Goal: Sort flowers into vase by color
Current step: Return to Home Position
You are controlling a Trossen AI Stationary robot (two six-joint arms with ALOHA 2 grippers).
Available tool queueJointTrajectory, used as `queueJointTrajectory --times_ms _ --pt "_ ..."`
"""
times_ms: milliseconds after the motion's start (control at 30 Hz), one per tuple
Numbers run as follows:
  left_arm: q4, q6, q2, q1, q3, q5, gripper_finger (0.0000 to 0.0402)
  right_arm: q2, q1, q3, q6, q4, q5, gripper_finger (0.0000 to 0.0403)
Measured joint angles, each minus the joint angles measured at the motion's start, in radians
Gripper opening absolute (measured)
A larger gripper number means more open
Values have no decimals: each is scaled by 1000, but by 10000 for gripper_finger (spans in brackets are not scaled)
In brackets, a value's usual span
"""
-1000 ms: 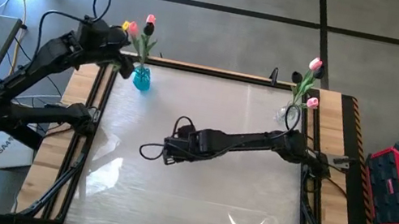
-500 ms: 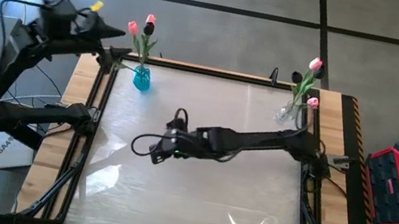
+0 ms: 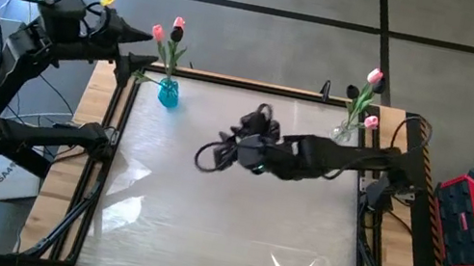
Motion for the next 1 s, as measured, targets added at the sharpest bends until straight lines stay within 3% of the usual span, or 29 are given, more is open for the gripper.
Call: queueJointTrajectory --times_ms 200,333,467,633,833,1000 --pt "34 -24 14 0 0 114 282 -73 0 1 -233 105 45 133" --pt "74 -57 11 -9 0 141 271 -126 -25 1 -368 97 14 106" --pt "98 -77 5 -29 -11 141 236 -147 -86 1 -485 93 -107 64" --pt "197 -137 -23 -76 -78 166 161 -148 -183 0 -594 88 -355 8" --pt "271 -184 -38 -132 -162 182 77 -162 -275 -1 -669 96 -521 10" --pt "388 -241 -38 -165 -206 181 36 -235 -317 -1 -720 98 -615 2"
